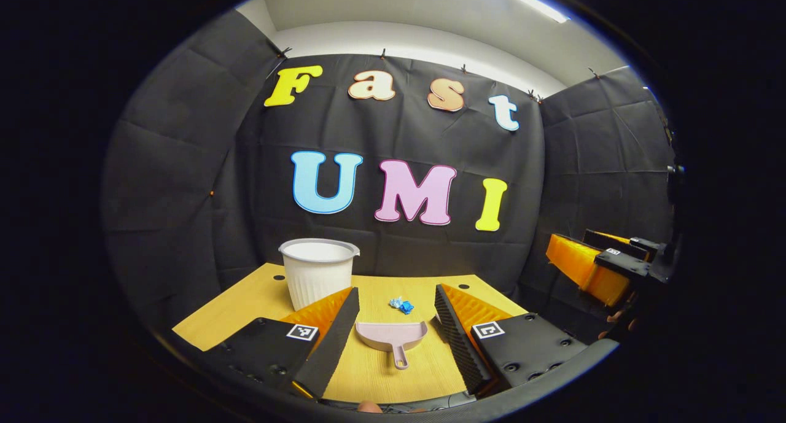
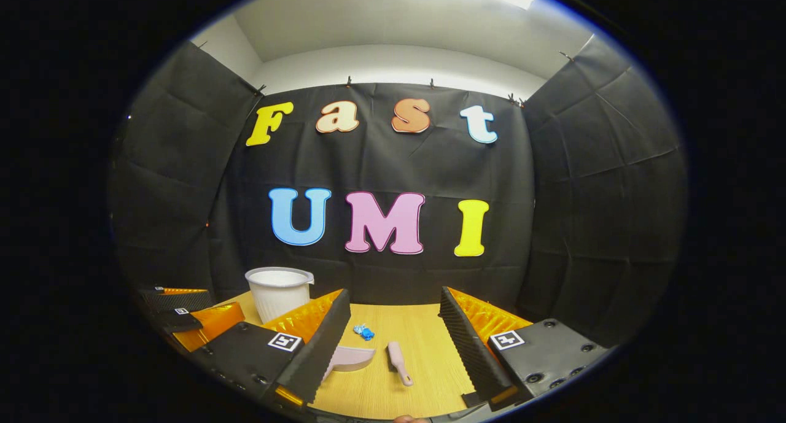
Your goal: Pick up the small broom and dustpan from the desktop, sweep the trash into the dustpan with the broom, and then empty the trash into the garbage bin.
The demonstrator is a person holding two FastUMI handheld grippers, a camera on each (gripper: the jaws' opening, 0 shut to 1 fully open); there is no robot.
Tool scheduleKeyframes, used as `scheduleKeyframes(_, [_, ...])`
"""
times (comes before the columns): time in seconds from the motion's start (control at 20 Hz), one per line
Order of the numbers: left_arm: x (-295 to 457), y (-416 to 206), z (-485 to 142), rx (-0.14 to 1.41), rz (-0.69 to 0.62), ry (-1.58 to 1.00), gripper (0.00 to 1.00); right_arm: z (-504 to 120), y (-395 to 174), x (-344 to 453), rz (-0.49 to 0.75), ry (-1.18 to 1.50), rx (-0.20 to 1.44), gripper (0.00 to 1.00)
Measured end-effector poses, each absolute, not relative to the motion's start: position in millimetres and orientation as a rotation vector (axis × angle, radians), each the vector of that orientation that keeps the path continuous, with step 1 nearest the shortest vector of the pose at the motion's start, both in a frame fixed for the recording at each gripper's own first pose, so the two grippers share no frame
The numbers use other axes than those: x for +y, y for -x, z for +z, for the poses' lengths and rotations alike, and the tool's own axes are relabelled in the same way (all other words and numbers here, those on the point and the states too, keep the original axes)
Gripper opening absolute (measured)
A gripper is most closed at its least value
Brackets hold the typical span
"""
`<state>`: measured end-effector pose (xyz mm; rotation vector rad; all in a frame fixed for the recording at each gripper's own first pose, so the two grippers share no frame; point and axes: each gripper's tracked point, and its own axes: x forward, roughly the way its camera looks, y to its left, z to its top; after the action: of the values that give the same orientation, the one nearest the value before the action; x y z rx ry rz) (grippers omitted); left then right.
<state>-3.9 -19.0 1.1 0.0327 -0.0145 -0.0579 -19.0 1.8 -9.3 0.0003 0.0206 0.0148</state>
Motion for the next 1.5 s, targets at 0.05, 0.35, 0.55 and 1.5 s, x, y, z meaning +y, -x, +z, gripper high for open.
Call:
scheduleKeyframes(0.05, [-19, 4, 0, -0.01, -0.06, -0.029, 0.74, -9, 18, 3, 0.016, 0.003, 0.021, 0.92])
scheduleKeyframes(0.35, [-18, 3, -17, 0.018, -0.063, 0.045, 0.74, -1, 6, 11, 0.039, 0.059, 0.019, 0.95])
scheduleKeyframes(0.55, [-18, -6, -22, 0.044, -0.065, 0.08, 0.74, 14, -9, 17, 0.065, 0.066, -0.017, 0.96])
scheduleKeyframes(1.5, [-38, -181, -223, 0.752, -0.001, -0.029, 0.76, -103, -179, -57, 0.04, 0.023, 0.221, 0.96])
